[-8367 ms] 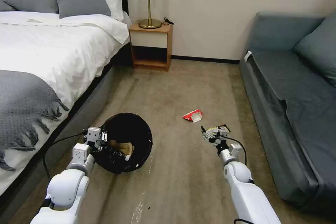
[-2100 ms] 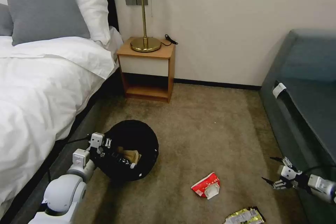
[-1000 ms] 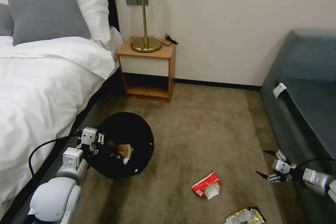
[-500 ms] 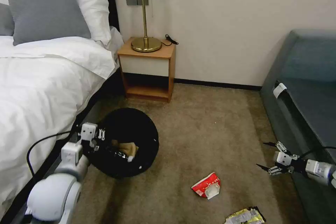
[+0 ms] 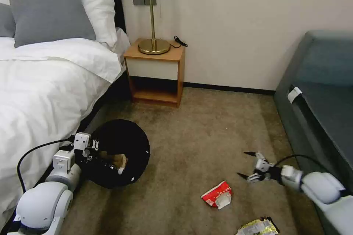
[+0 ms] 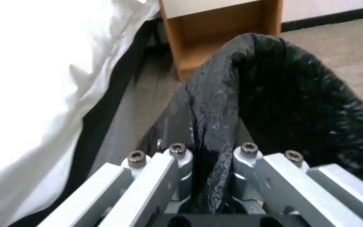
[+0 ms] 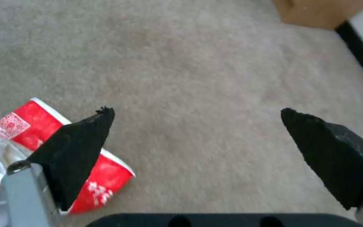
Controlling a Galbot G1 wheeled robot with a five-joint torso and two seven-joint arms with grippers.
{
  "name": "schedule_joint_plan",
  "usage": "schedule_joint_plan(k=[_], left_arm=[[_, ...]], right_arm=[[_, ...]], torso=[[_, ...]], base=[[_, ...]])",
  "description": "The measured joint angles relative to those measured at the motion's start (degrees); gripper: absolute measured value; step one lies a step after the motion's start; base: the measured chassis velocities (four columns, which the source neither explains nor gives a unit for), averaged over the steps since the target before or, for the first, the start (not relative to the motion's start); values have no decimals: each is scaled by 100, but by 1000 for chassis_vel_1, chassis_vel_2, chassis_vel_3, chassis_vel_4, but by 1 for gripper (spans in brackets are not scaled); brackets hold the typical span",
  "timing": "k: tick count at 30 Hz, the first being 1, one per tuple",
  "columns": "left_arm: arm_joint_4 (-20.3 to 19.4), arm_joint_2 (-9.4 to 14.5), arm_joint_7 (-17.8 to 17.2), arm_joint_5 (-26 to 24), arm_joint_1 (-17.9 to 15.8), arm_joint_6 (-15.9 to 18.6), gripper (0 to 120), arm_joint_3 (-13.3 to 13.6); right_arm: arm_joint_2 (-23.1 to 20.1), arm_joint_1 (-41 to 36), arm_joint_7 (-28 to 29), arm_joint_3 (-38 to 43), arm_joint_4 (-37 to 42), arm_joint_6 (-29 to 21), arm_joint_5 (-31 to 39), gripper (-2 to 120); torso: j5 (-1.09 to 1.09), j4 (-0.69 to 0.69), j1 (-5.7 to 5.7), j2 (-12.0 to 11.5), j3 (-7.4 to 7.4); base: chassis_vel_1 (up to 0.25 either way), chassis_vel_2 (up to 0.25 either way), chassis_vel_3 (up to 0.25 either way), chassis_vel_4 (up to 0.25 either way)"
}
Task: Pick up the trash bin, then pick up the garbage on the floor and place it into the trash bin.
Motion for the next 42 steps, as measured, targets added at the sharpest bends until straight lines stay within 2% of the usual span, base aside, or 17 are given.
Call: schedule_joint_plan(k=[7, 19, 28, 35, 42], left_arm=[[18, -148, 5, 185, 55, -15, 7, 63], [89, -328, 31, 321, 99, -78, 7, 152], [135, -362, 68, 333, 196, -208, 7, 91], [159, -374, 103, 326, 268, -300, 7, 27], [173, -385, 109, 324, 273, -331, 7, 22]], right_arm=[[106, 414, -273, -705, -553, 116, -393, 100], [243, 264, -383, -817, -810, 279, -719, 100], [466, 412, -381, -993, -1016, 288, -880, 100], [698, 616, -370, -1234, -1474, 404, -1293, 100], [816, 705, -351, -1267, -1751, 498, -1414, 100]], torso=[[0, 0, 0, 0, 0], [1, -1, 0, 0, -1], [1, 1, 0, -1, -1], [0, 0, 0, 0, -1], [1, 0, 0, 0, -1]], base=[[0, 0, 0, 0], [0, 0, 0, 0], [0, 0, 0, 0], [0, 0, 0, 0], [0, 0, 0, 0]])
